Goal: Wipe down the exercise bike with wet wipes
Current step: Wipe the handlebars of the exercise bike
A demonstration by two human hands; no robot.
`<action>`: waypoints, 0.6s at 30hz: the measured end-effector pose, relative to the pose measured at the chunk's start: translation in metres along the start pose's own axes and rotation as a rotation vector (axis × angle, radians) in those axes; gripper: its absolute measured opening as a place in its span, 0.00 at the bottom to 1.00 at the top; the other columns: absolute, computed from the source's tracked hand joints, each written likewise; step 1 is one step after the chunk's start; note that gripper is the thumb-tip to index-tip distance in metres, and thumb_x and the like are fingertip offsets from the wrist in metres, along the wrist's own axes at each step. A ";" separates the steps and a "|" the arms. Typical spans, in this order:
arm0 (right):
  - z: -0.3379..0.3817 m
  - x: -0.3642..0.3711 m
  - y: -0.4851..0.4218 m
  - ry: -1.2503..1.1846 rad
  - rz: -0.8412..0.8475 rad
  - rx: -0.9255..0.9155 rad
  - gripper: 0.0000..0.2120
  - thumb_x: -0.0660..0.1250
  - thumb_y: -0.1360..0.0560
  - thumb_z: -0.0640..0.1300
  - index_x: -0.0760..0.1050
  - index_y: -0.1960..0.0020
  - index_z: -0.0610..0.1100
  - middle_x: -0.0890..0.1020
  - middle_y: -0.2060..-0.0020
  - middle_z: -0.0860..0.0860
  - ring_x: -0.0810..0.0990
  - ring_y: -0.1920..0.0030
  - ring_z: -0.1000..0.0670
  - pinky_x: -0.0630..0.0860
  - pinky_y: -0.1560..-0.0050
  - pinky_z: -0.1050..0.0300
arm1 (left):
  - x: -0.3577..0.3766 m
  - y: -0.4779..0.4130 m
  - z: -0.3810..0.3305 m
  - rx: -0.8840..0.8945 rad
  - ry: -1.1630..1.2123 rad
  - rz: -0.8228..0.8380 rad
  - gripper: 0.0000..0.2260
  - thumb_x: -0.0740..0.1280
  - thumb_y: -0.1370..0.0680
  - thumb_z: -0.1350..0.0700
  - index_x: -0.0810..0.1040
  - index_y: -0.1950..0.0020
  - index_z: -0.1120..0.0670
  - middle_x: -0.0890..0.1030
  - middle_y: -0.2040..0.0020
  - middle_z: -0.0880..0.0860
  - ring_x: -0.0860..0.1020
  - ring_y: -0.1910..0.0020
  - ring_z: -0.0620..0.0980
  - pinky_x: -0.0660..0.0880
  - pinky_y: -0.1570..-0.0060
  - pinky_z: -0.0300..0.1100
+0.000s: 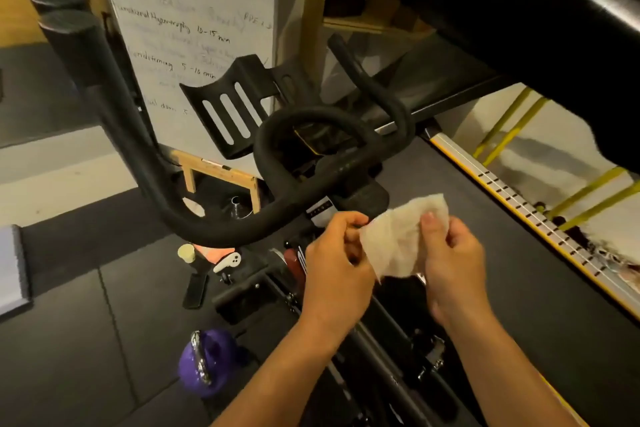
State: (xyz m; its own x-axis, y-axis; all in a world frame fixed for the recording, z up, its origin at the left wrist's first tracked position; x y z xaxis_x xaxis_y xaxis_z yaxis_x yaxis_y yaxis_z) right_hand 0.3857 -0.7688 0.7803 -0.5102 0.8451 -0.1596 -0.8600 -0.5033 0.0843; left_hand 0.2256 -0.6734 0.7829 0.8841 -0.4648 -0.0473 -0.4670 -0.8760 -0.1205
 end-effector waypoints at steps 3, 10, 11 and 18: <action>0.058 0.018 -0.036 0.012 -0.039 -0.225 0.04 0.65 0.22 0.48 0.74 0.55 0.53 0.80 0.58 0.52 0.80 0.55 0.51 0.80 0.55 0.49 | -0.026 -0.011 -0.034 0.264 -0.162 -0.146 0.10 0.68 0.22 0.62 0.77 0.47 0.47 0.80 0.57 0.45 0.81 0.59 0.45 0.79 0.59 0.37; 0.052 0.102 -0.074 0.376 0.078 -0.380 0.08 0.61 0.23 0.46 0.69 0.57 0.42 0.76 0.65 0.49 0.75 0.62 0.45 0.70 0.63 0.52 | -0.024 -0.064 -0.056 0.380 -0.719 -0.069 0.10 0.66 0.21 0.56 0.74 0.41 0.51 0.75 0.44 0.45 0.72 0.47 0.41 0.71 0.48 0.36; 0.047 0.093 -0.085 0.324 0.059 -0.344 0.08 0.62 0.24 0.45 0.70 0.58 0.41 0.75 0.66 0.49 0.74 0.62 0.44 0.71 0.63 0.51 | -0.013 -0.071 -0.054 0.377 -0.767 0.006 0.12 0.65 0.21 0.54 0.73 0.38 0.51 0.74 0.41 0.46 0.72 0.44 0.42 0.71 0.46 0.38; -0.042 0.111 -0.113 -0.194 0.457 0.290 0.08 0.62 0.21 0.40 0.75 0.58 0.47 0.80 0.73 0.54 0.78 0.72 0.54 0.71 0.78 0.65 | 0.043 -0.123 -0.015 0.224 -1.199 0.312 0.30 0.68 0.25 0.47 0.60 0.26 0.50 0.70 0.31 0.50 0.74 0.37 0.54 0.76 0.42 0.53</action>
State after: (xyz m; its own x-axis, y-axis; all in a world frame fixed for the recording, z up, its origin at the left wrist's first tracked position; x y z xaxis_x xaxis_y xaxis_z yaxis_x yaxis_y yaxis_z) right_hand 0.4268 -0.6258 0.7114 -0.7997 0.5845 0.1371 -0.5051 -0.7784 0.3726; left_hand 0.3204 -0.5874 0.8101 0.2490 -0.1364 -0.9588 -0.7492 -0.6545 -0.1014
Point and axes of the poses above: each hand's wrist, its own y-axis away from the middle knuckle, its own x-axis out of the palm, z = x × y, the point moved 10 cm from there along -y, towards the middle knuckle
